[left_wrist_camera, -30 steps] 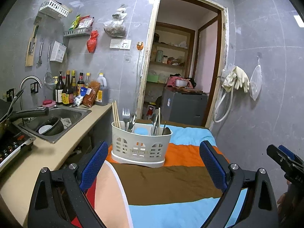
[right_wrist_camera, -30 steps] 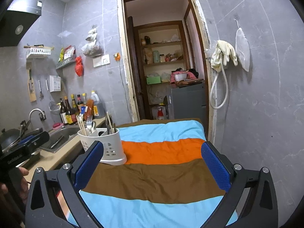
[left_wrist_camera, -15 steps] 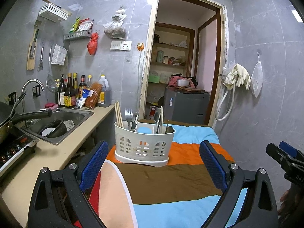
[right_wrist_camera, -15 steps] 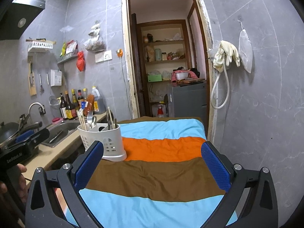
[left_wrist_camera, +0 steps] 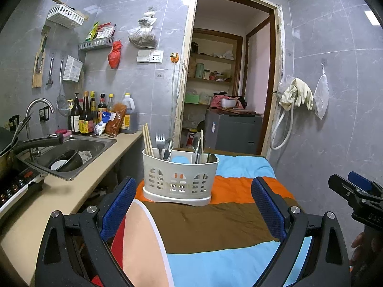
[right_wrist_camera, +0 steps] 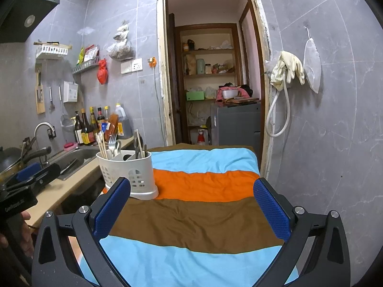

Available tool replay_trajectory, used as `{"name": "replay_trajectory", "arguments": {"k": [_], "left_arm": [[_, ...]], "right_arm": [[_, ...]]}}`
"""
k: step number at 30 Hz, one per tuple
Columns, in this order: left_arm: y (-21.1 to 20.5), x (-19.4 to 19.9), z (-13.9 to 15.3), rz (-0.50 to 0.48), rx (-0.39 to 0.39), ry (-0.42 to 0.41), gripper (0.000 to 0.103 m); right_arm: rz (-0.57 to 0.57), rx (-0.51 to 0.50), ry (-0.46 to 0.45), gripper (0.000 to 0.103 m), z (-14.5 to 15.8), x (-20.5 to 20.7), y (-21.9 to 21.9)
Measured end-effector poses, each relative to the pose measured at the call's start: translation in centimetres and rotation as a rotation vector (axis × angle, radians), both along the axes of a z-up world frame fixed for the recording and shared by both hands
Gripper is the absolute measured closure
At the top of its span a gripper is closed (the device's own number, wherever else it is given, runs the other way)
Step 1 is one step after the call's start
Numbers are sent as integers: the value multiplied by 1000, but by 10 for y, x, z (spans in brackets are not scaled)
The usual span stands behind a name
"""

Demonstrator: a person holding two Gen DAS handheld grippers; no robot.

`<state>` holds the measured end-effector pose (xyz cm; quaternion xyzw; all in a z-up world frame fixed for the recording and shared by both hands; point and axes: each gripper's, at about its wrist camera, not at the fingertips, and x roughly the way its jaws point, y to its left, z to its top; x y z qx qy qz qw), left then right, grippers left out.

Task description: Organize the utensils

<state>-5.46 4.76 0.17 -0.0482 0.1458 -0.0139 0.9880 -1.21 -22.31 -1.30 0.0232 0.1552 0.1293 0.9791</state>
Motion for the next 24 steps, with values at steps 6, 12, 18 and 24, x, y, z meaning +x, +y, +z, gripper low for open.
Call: {"name": "replay_trajectory", "arguments": {"k": [6, 12, 18, 24], "left_arm": [[0, 0, 0, 0, 0, 0, 9], [0, 0, 0, 1, 0, 0, 9], [0, 0, -1, 0, 1, 0, 9], [0, 0, -1, 1, 0, -2, 9]], "right_arm": [[4, 4, 4, 0, -1, 1, 1], [6, 5, 4, 0, -1, 0, 1], [6, 6, 7, 0, -1, -1, 2], [6, 7, 6, 0, -1, -2, 3]]}}
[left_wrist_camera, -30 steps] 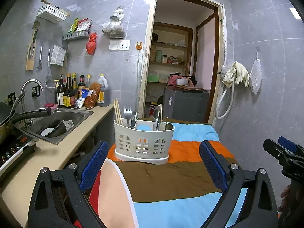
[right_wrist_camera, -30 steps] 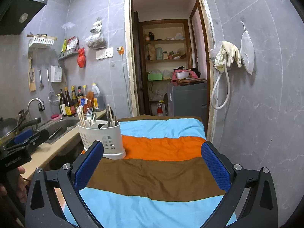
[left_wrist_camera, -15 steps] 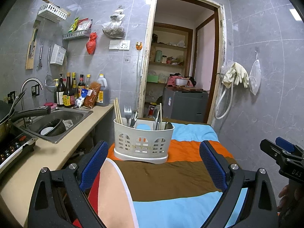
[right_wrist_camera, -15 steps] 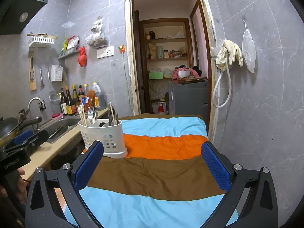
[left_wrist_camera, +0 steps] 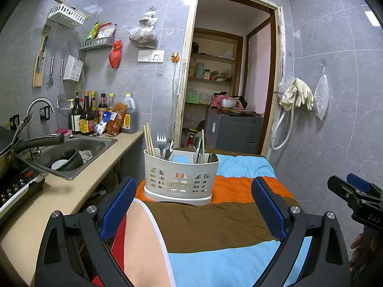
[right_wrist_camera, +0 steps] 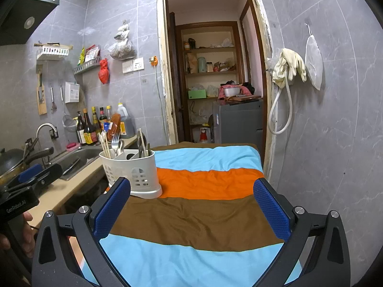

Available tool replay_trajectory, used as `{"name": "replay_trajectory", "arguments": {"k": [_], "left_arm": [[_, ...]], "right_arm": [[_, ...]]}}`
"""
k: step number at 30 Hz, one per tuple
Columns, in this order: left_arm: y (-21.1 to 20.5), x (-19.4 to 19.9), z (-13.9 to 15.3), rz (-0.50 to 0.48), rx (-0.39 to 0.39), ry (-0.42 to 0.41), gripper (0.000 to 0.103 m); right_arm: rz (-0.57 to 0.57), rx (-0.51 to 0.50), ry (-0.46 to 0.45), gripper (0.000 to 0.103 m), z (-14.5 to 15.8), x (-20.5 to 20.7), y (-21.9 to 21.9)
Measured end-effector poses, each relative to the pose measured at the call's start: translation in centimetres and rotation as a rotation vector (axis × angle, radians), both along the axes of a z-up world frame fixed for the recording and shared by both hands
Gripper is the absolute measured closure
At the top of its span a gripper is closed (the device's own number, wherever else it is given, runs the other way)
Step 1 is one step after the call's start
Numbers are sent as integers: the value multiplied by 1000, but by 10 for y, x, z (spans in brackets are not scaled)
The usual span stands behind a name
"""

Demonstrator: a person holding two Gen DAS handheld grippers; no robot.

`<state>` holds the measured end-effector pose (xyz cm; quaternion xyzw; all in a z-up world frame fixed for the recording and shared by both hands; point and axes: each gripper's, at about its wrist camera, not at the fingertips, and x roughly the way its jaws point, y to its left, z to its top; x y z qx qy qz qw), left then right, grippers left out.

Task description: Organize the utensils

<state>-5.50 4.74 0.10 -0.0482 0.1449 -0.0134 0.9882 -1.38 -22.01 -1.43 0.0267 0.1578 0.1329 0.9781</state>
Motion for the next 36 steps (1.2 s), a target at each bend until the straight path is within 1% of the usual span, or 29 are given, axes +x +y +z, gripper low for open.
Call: {"name": "replay_trajectory", "arguments": {"k": [36], "left_arm": [[-1, -3, -1, -2, 2, 2, 9]], "right_arm": [[1, 3, 3, 0, 0, 0, 2]]}}
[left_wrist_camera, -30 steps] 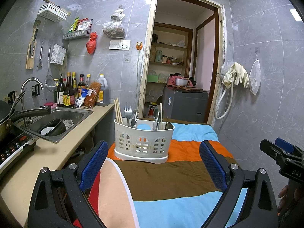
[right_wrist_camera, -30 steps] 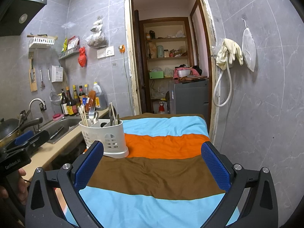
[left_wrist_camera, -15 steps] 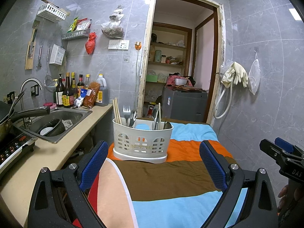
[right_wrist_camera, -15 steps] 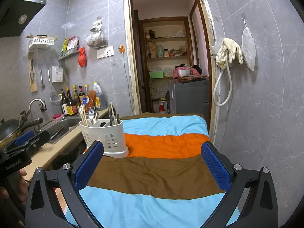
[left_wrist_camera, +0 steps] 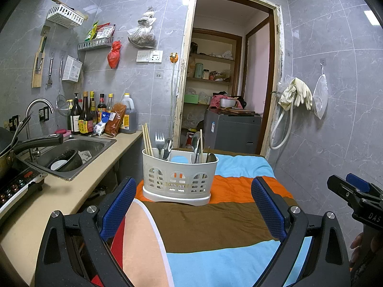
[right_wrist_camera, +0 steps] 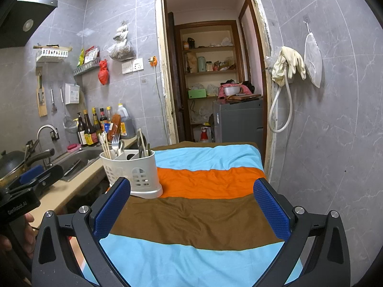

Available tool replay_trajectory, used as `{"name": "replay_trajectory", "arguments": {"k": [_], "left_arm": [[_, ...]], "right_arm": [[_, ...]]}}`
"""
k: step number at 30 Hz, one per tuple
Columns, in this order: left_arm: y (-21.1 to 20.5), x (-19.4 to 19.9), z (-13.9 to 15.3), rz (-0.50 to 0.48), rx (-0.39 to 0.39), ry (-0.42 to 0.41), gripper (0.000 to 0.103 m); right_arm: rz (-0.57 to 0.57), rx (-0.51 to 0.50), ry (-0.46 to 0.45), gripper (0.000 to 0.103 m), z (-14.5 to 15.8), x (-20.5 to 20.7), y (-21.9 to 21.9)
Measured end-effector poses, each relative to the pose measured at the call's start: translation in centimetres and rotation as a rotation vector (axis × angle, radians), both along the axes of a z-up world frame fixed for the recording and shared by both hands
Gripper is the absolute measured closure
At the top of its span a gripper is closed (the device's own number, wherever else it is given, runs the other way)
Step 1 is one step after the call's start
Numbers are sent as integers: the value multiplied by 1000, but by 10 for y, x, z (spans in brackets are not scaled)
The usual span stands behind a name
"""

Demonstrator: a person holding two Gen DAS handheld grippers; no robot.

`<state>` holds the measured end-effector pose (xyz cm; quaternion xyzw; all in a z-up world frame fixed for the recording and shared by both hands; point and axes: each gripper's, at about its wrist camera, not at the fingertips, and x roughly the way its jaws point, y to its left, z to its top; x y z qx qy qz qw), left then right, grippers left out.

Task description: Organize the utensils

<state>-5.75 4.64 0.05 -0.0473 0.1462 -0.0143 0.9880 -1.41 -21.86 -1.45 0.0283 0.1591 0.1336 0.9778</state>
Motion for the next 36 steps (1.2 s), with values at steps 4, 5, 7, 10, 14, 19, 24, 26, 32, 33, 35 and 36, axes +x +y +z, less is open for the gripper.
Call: {"name": "replay_trajectory", "arguments": {"k": [4, 5, 7, 10, 14, 19, 24, 26, 32, 33, 35, 36], "left_arm": [[0, 0, 0, 0, 0, 1, 9], [0, 0, 0, -1, 0, 1, 9], [0, 0, 0, 0, -1, 0, 9], [1, 0, 0, -1, -1, 0, 9], [1, 0, 0, -1, 0, 1, 9], [1, 0, 0, -2, 0, 1, 9], [1, 0, 0, -1, -1, 0, 9], [0, 0, 0, -1, 0, 0, 9], [0, -1, 0, -1, 0, 1, 9], [0, 0, 0, 0, 0, 0, 9], [0, 0, 0, 1, -2, -1, 9], [1, 0, -1, -1, -4, 2, 9]], "right_arm": [[0, 0, -1, 0, 0, 0, 0], [1, -1, -1, 0, 0, 0, 0], [-1, -1, 0, 0, 0, 0, 1], [-1, 0, 0, 0, 0, 0, 1], [-1, 0, 0, 0, 0, -1, 1], [-2, 1, 0, 0, 0, -1, 1], [-2, 1, 1, 0, 0, -2, 4], [-2, 1, 1, 0, 0, -2, 4], [-3, 0, 1, 0, 0, -2, 4], [-3, 1, 1, 0, 0, -2, 4], [-3, 1, 1, 0, 0, -1, 3], [-3, 1, 1, 0, 0, -2, 4]]}}
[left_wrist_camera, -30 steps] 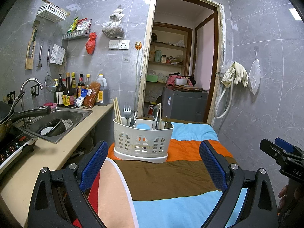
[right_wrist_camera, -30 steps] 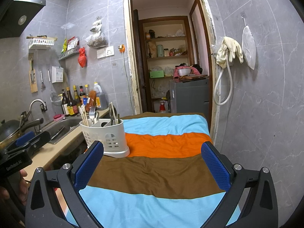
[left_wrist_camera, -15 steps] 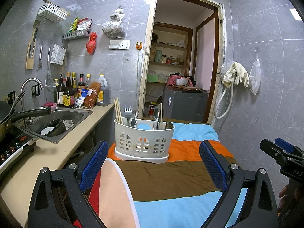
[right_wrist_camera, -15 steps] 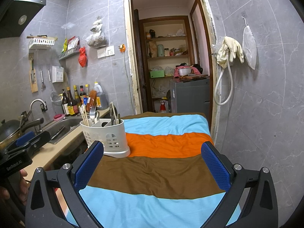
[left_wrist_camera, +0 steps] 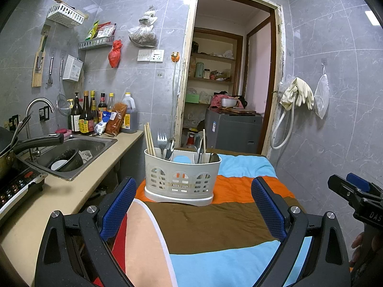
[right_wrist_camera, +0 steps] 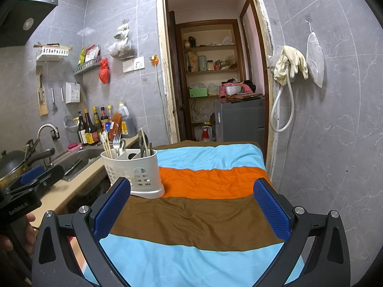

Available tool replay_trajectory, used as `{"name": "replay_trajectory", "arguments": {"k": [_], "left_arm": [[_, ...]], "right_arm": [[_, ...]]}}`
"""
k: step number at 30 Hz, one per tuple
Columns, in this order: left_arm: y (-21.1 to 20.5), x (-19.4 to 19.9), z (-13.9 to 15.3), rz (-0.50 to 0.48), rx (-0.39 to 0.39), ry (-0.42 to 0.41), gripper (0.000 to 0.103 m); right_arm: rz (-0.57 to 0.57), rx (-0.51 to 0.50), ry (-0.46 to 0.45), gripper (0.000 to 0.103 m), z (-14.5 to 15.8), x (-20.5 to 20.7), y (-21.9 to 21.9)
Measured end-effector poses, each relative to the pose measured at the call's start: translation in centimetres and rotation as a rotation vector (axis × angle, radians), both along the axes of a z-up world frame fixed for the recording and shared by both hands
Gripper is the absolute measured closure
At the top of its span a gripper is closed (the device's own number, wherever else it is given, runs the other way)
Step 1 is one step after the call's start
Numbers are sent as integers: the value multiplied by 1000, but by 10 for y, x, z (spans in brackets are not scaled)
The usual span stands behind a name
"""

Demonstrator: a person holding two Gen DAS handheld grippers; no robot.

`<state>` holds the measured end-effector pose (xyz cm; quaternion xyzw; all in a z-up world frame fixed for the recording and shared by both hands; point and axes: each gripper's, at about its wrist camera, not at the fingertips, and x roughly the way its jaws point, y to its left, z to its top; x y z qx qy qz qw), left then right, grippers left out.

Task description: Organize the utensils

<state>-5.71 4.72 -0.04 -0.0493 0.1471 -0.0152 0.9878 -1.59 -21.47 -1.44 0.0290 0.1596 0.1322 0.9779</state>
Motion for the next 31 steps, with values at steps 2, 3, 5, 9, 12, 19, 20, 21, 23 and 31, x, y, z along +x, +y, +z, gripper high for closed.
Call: {"name": "replay_trajectory", "arguments": {"k": [2, 3, 5, 9, 12, 19, 20, 21, 23, 31], "left_arm": [[0, 0, -1, 3, 2, 5, 9], [0, -1, -1, 8, 4, 4, 9], [1, -2, -2, 6, 5, 2, 9], [3, -1, -4, 4, 13, 0, 9], [3, 0, -3, 6, 25, 4, 9], [1, 3, -3, 7, 39, 7, 9], [1, 3, -3, 6, 39, 9, 9], [1, 3, -3, 7, 39, 10, 9], [1, 4, -3, 9, 38, 12, 9], [2, 7, -4, 3, 38, 19, 9]], "right_arm": [[-1, 0, 0, 0, 0, 0, 0], [0, 0, 0, 0, 0, 0, 0], [1, -1, 1, 0, 0, 0, 0], [1, 0, 1, 0, 0, 0, 1], [1, 0, 2, 0, 0, 0, 1], [1, 0, 3, 0, 0, -1, 2], [1, 0, 4, 0, 0, -1, 2], [0, 0, 4, 0, 1, 0, 2], [0, 0, 3, 0, 1, 0, 2], [0, 1, 6, 0, 1, -1, 3]]}}
